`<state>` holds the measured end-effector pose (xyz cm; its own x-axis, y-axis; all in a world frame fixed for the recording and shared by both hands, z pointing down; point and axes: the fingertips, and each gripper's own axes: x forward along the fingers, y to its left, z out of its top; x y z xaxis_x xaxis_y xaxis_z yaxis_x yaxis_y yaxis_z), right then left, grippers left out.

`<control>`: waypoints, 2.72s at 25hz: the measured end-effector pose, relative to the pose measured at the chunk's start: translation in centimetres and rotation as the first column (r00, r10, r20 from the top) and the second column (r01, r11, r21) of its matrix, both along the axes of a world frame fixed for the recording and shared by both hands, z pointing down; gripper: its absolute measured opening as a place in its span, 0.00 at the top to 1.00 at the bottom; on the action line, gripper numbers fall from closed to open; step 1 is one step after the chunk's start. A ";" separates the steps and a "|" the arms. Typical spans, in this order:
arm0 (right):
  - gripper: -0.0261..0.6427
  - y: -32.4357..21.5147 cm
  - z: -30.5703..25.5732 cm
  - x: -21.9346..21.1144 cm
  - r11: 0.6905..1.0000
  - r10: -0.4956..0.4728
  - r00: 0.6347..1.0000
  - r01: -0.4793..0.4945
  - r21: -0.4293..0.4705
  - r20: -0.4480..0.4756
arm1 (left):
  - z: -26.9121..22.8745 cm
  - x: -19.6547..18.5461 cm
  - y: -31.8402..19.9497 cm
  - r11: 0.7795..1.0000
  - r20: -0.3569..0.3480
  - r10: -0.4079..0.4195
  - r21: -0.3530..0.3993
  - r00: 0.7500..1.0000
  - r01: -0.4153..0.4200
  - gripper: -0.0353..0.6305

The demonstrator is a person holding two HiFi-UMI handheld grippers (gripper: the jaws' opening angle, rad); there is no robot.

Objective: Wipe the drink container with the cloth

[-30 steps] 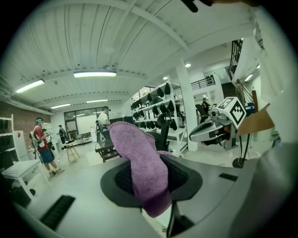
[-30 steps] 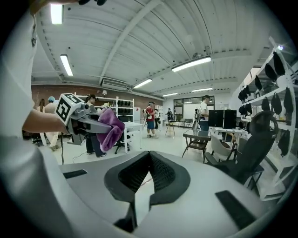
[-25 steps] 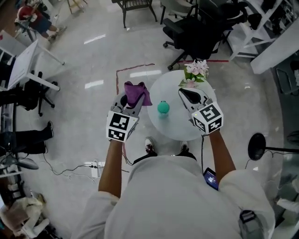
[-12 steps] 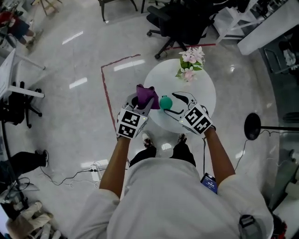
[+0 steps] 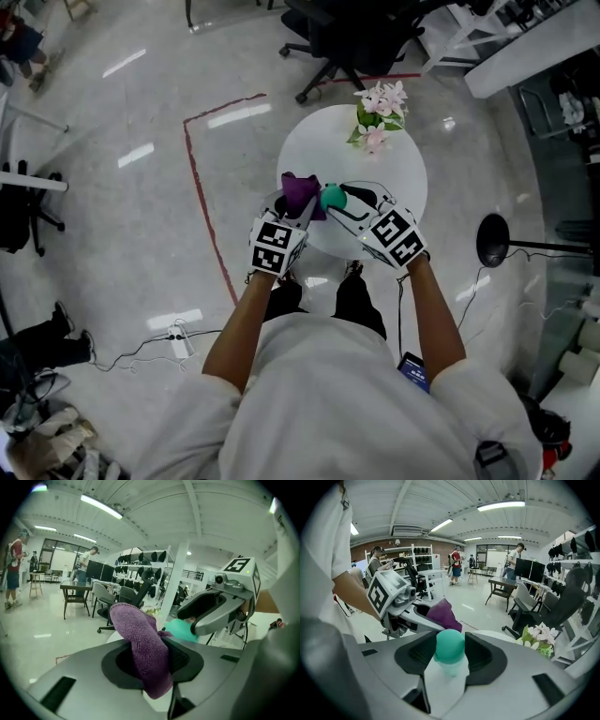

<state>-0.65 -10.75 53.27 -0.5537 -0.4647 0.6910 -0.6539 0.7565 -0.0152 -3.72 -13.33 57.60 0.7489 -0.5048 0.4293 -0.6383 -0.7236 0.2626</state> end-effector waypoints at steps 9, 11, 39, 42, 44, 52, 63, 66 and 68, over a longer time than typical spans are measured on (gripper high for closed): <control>0.65 -0.5 0.5 0.2 0.997 0.066 0.996 -0.064 -0.033 0.054 | 5.6 -0.1 -0.7 0.995 -0.004 -0.014 -0.096 1.000 0.014 0.76; 0.64 -0.4 0.8 0.5 0.996 0.083 0.994 -0.080 -0.044 0.075 | 7.4 0.0 -0.7 0.993 0.003 -0.016 -0.117 1.000 0.017 0.76; 0.54 1.2 -1.4 4.4 0.928 -0.369 0.926 0.371 -0.012 0.079 | 6.8 -3.4 4.3 0.917 0.177 -0.330 -0.176 0.927 0.359 0.76; 0.53 1.3 -1.8 3.1 0.806 -0.591 0.803 0.592 0.013 0.072 | 4.2 -4.8 6.4 0.879 0.178 -0.430 -0.141 0.885 0.455 0.76; 0.50 1.6 -1.7 2.3 0.705 -0.709 0.704 0.709 0.014 0.044 | 2.4 -5.3 7.6 0.853 0.165 -0.487 -0.120 0.858 0.508 0.76; 0.47 2.8 1.5 1.2 0.338 -0.937 0.329 0.939 -0.065 -0.118 | -2.7 -4.4 12.4 0.806 0.158 -0.582 -0.017 0.798 0.591 0.76; 0.55 2.0 1.9 -0.3 0.521 -0.853 0.517 0.852 -0.060 -0.067 | -4.5 -3.5 11.7 0.804 0.095 -0.593 0.020 0.800 0.594 0.75; 0.55 1.1 2.1 -0.2 0.662 -0.750 0.659 0.748 -0.049 -0.060 | -4.5 -2.6 9.6 0.850 0.133 -0.526 0.046 0.840 0.525 0.75; 0.55 0.9 2.2 -0.1 0.729 -0.684 0.726 0.683 -0.044 -0.065 | -4.6 -2.2 8.3 0.880 0.153 -0.475 0.062 0.867 0.471 0.75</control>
<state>-0.77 -9.86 55.49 -0.6662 0.0314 0.7451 0.0406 0.9992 -0.0058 -5.93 -5.05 53.02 0.3406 -0.7917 0.5071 -0.9372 -0.3287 0.1164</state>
